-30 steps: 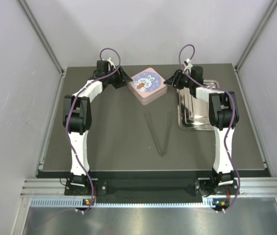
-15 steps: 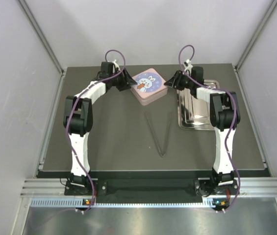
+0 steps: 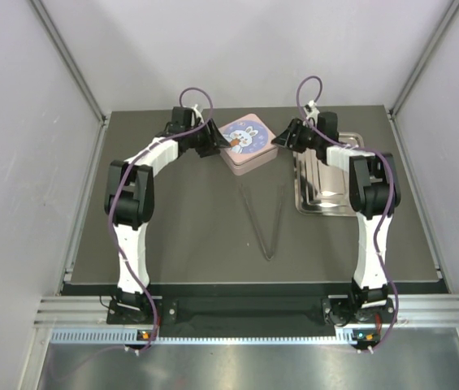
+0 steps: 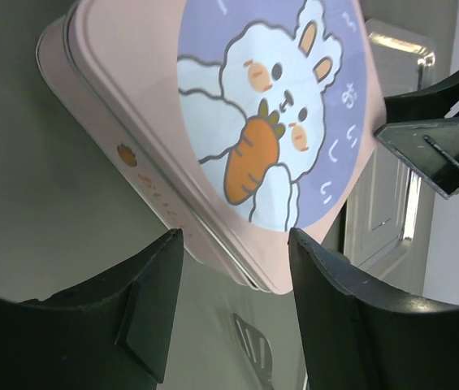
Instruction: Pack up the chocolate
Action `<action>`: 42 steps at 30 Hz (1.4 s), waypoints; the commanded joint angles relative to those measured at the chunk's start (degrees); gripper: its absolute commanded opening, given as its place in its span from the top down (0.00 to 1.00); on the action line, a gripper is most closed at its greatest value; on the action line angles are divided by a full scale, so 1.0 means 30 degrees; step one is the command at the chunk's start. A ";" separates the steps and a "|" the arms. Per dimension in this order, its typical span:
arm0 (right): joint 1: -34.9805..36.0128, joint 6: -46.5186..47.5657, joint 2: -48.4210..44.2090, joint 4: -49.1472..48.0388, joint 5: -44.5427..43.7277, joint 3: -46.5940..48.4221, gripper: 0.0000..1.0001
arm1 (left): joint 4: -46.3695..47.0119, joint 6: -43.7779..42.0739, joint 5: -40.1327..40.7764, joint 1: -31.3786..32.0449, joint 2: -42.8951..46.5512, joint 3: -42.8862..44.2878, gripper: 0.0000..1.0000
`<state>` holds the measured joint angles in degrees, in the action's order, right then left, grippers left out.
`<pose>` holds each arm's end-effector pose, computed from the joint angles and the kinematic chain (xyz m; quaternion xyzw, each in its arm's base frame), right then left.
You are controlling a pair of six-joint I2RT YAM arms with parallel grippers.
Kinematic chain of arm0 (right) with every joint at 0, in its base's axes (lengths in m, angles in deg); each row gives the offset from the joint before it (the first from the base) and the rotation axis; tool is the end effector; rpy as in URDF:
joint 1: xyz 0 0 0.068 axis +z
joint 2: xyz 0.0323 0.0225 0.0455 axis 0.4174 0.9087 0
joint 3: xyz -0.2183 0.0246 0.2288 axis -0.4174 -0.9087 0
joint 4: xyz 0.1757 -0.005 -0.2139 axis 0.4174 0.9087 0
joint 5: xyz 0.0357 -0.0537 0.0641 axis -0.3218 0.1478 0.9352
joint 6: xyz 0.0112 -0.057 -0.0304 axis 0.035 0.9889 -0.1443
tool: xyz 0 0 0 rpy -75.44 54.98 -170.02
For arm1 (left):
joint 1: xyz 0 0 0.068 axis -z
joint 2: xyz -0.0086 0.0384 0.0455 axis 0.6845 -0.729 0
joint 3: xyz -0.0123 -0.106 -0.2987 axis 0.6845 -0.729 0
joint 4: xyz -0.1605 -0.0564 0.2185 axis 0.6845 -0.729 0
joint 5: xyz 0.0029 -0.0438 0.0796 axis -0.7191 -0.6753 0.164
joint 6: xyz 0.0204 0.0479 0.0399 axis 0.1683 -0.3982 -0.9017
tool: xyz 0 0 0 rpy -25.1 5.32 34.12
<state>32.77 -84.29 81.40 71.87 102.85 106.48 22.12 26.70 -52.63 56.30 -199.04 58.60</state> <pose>0.5458 0.1090 0.1783 -0.0040 0.8219 0.4213 0.3833 0.5280 -0.1485 0.2270 -0.0703 0.8739 -0.3811 0.2935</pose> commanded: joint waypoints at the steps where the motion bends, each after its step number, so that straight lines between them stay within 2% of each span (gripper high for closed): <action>1: 0.0084 -0.0569 -0.1497 -0.1514 0.0362 -0.0338 0.43 | 0.0176 -0.0423 0.0166 0.0144 0.0920 -0.0200 0.40; 5: 0.0084 -0.2293 -0.1556 -0.1809 -0.0164 -0.0484 0.40 | 0.0206 -0.0393 0.0077 0.0173 0.0744 -0.0229 0.38; 11: 0.0317 -0.4786 -0.1790 -0.1518 -0.1071 -0.0983 0.41 | 0.0557 -0.0451 0.0107 0.0203 0.0744 -0.0843 0.36; 15: 0.0669 -0.5199 -0.2199 -0.0346 -0.1863 -0.1099 0.41 | 0.0791 -0.0510 -0.0010 0.0203 0.0627 -0.1078 0.36; 32: 0.2456 -0.7895 -0.2376 0.0740 -0.5876 -0.2418 0.42 | 0.1115 -0.0569 -0.0362 0.0203 -0.0076 -0.0961 0.37; 33: 0.2428 -0.7924 -0.2347 0.0739 -0.5995 -0.2361 0.43 | 0.1114 -0.0569 -0.0362 0.0232 -0.0135 -0.0961 0.37; 36: 0.2428 -0.7954 -0.1910 0.0448 -0.6113 -0.1952 0.58 | 0.1231 -0.0540 -0.0274 0.0203 -0.0310 -0.0932 0.39; 37: 0.2428 -0.7954 -0.1733 0.0156 -0.6055 -0.1776 0.68 | 0.1376 -0.0424 -0.0245 0.0203 -0.0398 -0.0903 0.40; 40: 0.2282 -0.8071 -0.1001 -0.0460 -0.5646 -0.1073 0.82 | 0.1378 -0.0160 -0.0566 0.0232 -0.0896 -0.0377 0.48; 42: 0.2252 -0.8129 -0.0737 -0.0432 -0.5323 -0.0692 0.84 | 0.1378 -0.0130 -0.0684 0.0203 -0.1014 -0.0171 0.54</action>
<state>38.82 -109.27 77.57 72.39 85.97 101.13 23.00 26.57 -53.16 56.41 -200.44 55.96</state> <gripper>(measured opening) 0.272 0.486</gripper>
